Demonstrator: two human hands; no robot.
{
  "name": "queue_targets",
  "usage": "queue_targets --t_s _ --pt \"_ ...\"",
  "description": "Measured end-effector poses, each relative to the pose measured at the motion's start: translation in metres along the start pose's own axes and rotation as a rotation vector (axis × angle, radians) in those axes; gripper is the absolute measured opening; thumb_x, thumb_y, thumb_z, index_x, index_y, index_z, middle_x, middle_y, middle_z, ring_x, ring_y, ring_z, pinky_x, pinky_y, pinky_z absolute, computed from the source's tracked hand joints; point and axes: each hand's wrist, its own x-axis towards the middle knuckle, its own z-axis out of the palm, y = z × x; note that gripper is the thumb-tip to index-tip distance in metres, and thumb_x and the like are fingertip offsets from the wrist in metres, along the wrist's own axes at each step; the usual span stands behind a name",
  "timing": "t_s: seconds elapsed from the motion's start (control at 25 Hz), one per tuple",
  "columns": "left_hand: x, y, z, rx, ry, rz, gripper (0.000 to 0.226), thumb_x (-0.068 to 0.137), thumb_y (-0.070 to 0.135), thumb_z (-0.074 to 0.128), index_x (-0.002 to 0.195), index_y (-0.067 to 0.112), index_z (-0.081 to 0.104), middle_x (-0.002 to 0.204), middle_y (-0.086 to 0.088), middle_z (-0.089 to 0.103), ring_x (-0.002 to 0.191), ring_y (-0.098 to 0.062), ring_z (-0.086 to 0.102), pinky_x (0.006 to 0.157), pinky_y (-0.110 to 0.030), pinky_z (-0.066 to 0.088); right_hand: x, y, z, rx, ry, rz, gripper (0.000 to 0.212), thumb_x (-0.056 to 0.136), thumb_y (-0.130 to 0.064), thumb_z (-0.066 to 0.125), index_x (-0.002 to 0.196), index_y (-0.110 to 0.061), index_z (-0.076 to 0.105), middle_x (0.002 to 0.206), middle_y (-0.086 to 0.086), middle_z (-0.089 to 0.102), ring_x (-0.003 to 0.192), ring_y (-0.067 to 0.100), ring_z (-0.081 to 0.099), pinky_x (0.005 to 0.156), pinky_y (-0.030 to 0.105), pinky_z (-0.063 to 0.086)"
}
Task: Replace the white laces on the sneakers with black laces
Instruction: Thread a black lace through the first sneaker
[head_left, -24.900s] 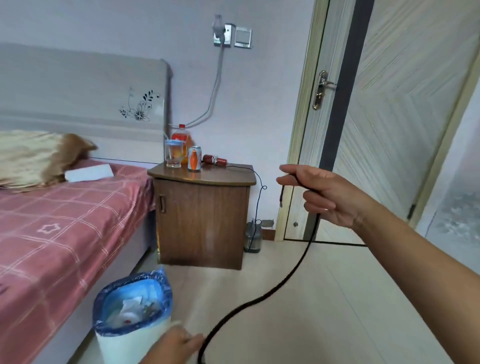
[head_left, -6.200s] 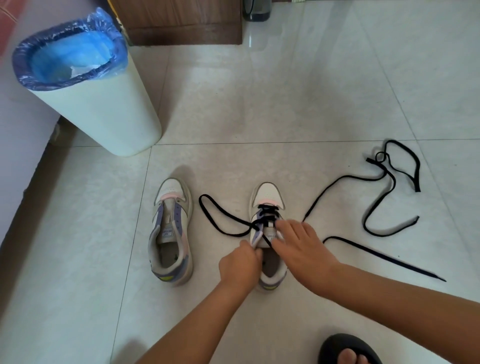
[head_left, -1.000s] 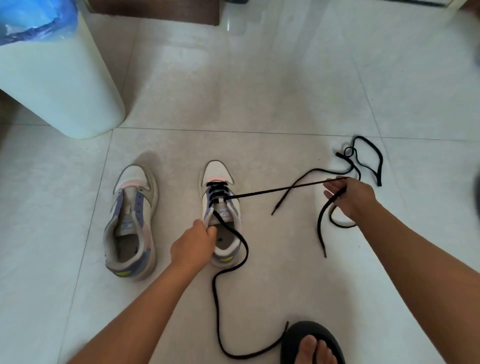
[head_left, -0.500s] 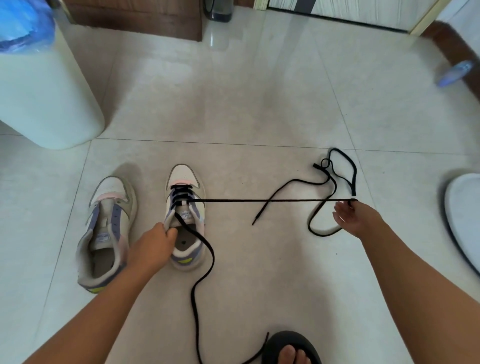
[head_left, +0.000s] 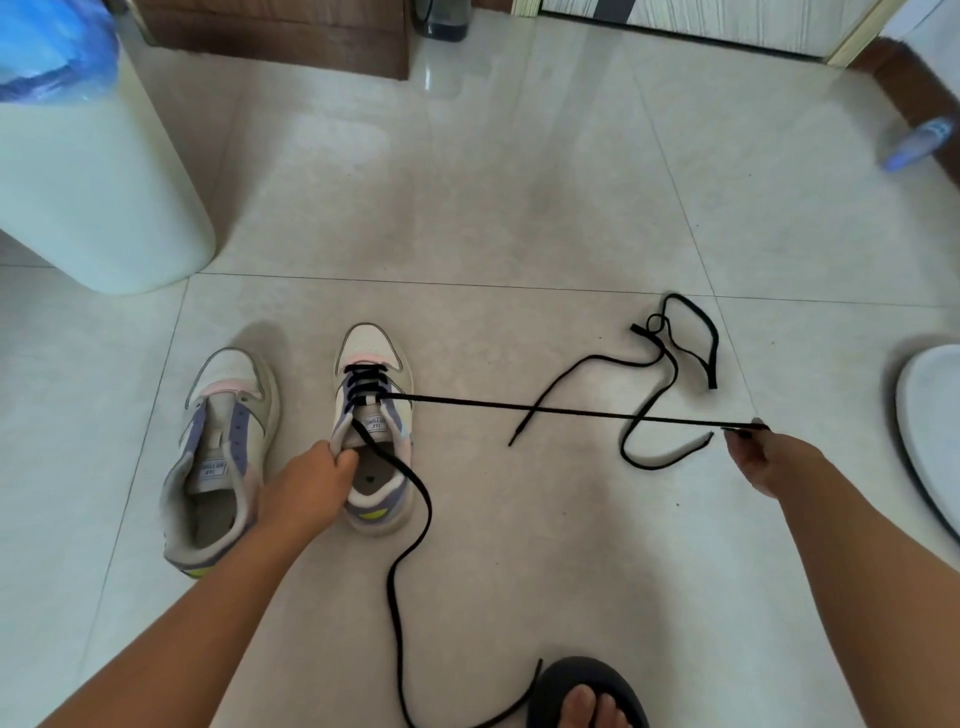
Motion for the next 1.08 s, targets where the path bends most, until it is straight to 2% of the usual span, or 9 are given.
queue_targets --t_s 0.08,0.2,0.36,0.44,0.52,0.68,0.76,0.88,1.08 --pt "-0.008 0.007 -0.004 0.054 -0.011 -0.008 0.027 0.097 0.03 0.034 0.097 0.007 0.048 0.109 -0.017 0.059 0.096 -0.031 0.053 0.076 -0.033 0.034 -0.013 0.009 0.007 0.047 -0.059 0.074 0.012 0.097 -0.004 0.045 0.088 -0.002 0.051 0.081 0.005 0.059 0.068 0.017 0.058 0.052 0.025 0.056" --pt "-0.015 0.01 -0.007 0.156 -0.082 -0.033 0.032 0.096 0.031 0.036 0.114 0.006 0.047 0.119 -0.015 0.057 0.11 -0.031 0.053 0.079 -0.032 0.031 -0.034 0.049 0.034 -0.345 -0.174 0.227 0.006 0.091 0.003 0.052 0.087 0.004 0.056 0.067 0.013 0.067 0.055 0.02 0.067 0.049 0.023 0.056" --pt "-0.013 0.01 -0.014 0.057 -0.045 0.016 0.033 0.091 0.037 0.043 0.112 0.011 0.043 0.116 -0.01 0.054 0.104 -0.029 0.054 0.075 -0.035 0.038 -0.074 0.106 0.08 -0.731 -0.468 0.283 0.008 0.088 0.007 0.055 0.083 0.004 0.06 0.063 0.013 0.065 0.055 0.019 0.065 0.049 0.024 0.057" --pt "-0.015 0.018 -0.022 0.015 0.099 0.092 0.032 0.091 0.035 0.043 0.115 0.013 0.044 0.115 -0.006 0.049 0.102 -0.027 0.052 0.074 -0.034 0.037 -0.087 0.123 0.098 -0.877 -0.521 0.131 0.005 0.087 0.005 0.057 0.085 0.002 0.059 0.068 0.014 0.062 0.056 0.019 0.061 0.047 0.025 0.055" --pt "-0.014 0.028 -0.025 0.007 0.208 0.181 0.027 0.094 0.032 0.041 0.112 0.014 0.048 0.112 -0.005 0.046 0.1 -0.025 0.051 0.074 -0.035 0.038 -0.09 0.135 0.106 -1.064 -0.486 -0.184 0.004 0.088 0.001 0.056 0.088 -0.003 0.057 0.075 0.018 0.061 0.059 0.023 0.057 0.054 0.029 0.054" --pt "-0.005 0.032 -0.016 -0.001 0.247 0.232 0.019 0.094 0.028 0.043 0.102 0.015 0.056 0.108 -0.004 0.05 0.097 -0.024 0.052 0.073 -0.034 0.04 -0.097 0.158 0.11 -1.673 -0.536 -0.839 0.029 0.092 -0.015 0.049 0.121 -0.014 0.053 0.118 0.01 0.057 0.103 0.028 0.056 0.082 0.034 0.045" --pt "-0.004 0.029 -0.011 -0.047 0.232 0.222 0.019 0.093 0.025 0.045 0.103 0.015 0.057 0.11 -0.005 0.05 0.097 -0.023 0.052 0.075 -0.035 0.042 -0.11 0.169 0.124 -1.743 -0.636 -1.049 0.039 0.094 -0.019 0.048 0.132 -0.015 0.046 0.127 0.009 0.048 0.115 0.026 0.047 0.089 0.035 0.043" --pt "-0.005 0.027 -0.008 -0.059 0.224 0.238 0.02 0.093 0.022 0.046 0.106 0.013 0.058 0.112 -0.005 0.049 0.099 -0.022 0.051 0.079 -0.037 0.046 -0.131 0.188 0.158 -1.754 -0.759 -1.205 0.044 0.093 -0.023 0.05 0.136 -0.014 0.044 0.132 0.01 0.042 0.12 0.029 0.039 0.094 0.037 0.037" --pt "-0.004 0.029 -0.011 -0.021 0.2 0.228 0.021 0.093 0.022 0.045 0.105 0.01 0.057 0.112 -0.009 0.048 0.098 -0.025 0.052 0.08 -0.039 0.045 -0.15 0.212 0.195 -1.887 -0.794 -1.189 0.028 0.094 -0.016 0.042 0.12 -0.008 0.049 0.129 0.011 0.046 0.121 0.03 0.037 0.091 0.037 0.034"
